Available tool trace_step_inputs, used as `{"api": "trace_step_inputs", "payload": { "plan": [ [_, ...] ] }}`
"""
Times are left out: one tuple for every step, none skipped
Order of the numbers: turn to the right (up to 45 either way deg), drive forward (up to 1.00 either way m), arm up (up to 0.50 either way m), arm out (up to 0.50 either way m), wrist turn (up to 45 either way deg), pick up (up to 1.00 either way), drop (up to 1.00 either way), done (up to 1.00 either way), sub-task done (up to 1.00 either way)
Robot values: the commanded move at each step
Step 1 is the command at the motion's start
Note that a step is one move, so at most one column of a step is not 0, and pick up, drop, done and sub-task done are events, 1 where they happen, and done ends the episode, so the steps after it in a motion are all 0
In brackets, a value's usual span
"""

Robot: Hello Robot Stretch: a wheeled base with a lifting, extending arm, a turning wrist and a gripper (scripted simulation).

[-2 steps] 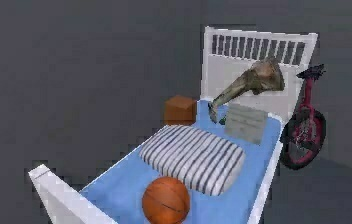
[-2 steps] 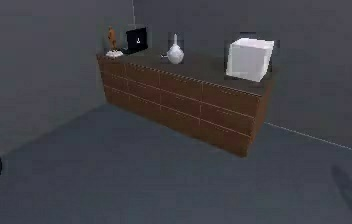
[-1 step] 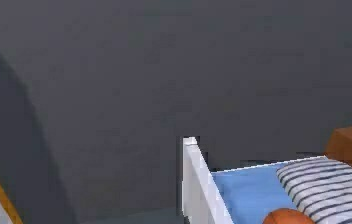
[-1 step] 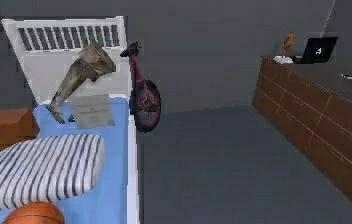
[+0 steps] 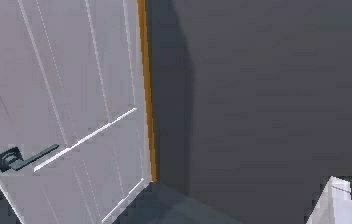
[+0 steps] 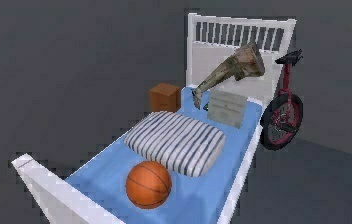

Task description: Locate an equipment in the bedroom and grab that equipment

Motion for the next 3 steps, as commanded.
{"api": "trace_step_inputs", "payload": {
  "plan": [
    [0.0,0.0,0.5,0.0,0.0,0.0,0.0,0.0,0.0],
    [0.0,0.0,0.16,0.0,0.0,0.0,0.0,0.0,0.0],
    [0.0,0.0,0.0,0.28,0.0,0.0,0.0,0.0,0.0]
  ]
}}
